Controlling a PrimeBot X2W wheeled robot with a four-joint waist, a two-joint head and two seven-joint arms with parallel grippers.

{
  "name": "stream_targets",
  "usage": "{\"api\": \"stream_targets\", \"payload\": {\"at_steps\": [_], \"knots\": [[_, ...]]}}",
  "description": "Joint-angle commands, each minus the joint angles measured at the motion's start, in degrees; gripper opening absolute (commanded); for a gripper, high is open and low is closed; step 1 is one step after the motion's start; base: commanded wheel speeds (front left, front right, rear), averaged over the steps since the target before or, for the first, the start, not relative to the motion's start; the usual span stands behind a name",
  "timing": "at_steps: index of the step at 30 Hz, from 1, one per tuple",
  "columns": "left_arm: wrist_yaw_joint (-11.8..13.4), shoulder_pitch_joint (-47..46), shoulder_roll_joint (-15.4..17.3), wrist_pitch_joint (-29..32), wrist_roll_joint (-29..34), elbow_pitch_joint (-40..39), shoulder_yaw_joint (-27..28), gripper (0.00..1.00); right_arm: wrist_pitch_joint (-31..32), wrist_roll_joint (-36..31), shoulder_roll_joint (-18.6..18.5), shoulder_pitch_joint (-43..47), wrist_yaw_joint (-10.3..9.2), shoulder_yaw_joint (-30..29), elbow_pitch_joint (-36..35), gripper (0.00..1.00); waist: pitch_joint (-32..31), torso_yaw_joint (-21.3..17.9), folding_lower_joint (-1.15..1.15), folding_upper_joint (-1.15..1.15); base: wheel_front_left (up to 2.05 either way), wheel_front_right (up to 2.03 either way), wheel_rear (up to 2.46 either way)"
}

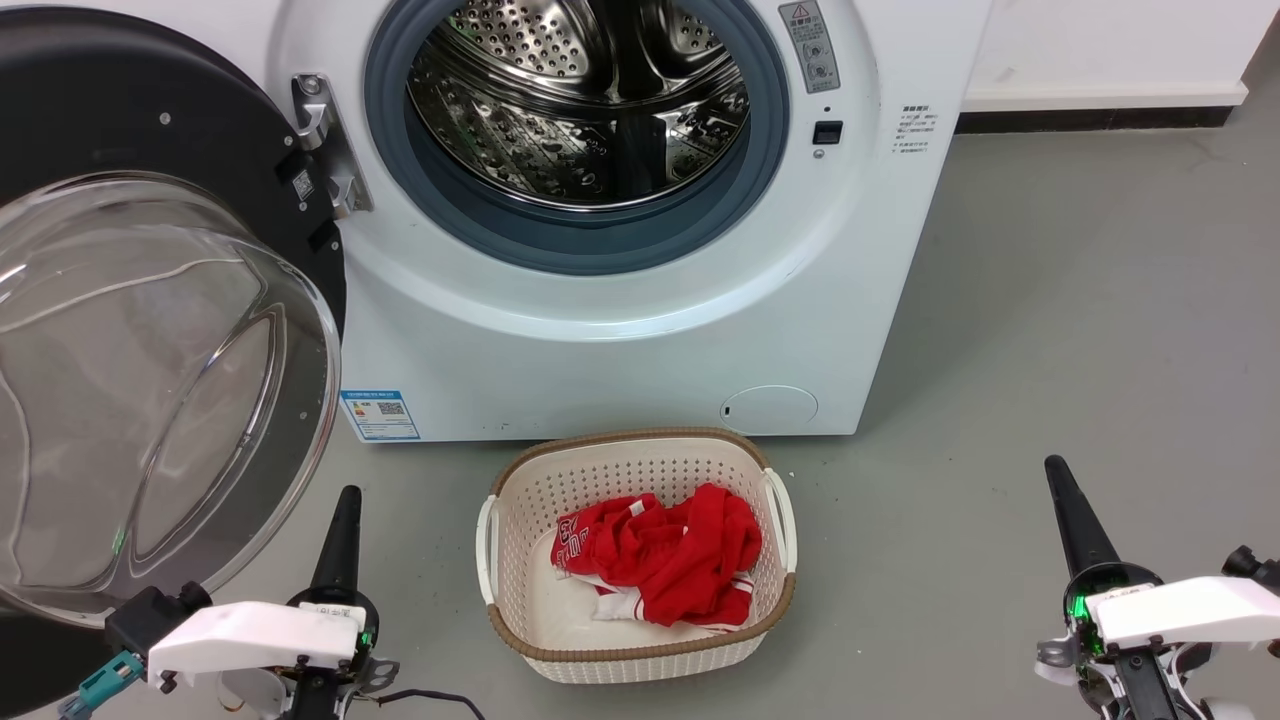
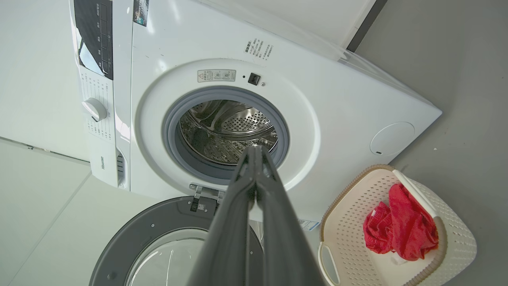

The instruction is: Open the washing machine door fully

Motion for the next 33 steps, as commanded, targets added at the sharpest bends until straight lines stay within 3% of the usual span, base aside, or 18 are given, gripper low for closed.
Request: {"api": "stream_targets", "payload": {"at_steps": [1,33], "knots": [[-0.32,-1.40,0.06,0.36,-1.26,-0.14,0.29,0.00,0.31,1.28,-0.33,-1.35,-0.01,-0.15,-0.12,0.00,-0.02,0.02,0.00,0.00,0.00,0.00,0.00],[-1.57,-2.27,-0.02,4.17,-16.84,2.06,1.38,0.00,3.09,16.00,-0.04,-2.25,-0.01,-1.62,1.69,0.00,-0.56,0.63,0.00,0.00,0.00,0.00,0.00]]}}
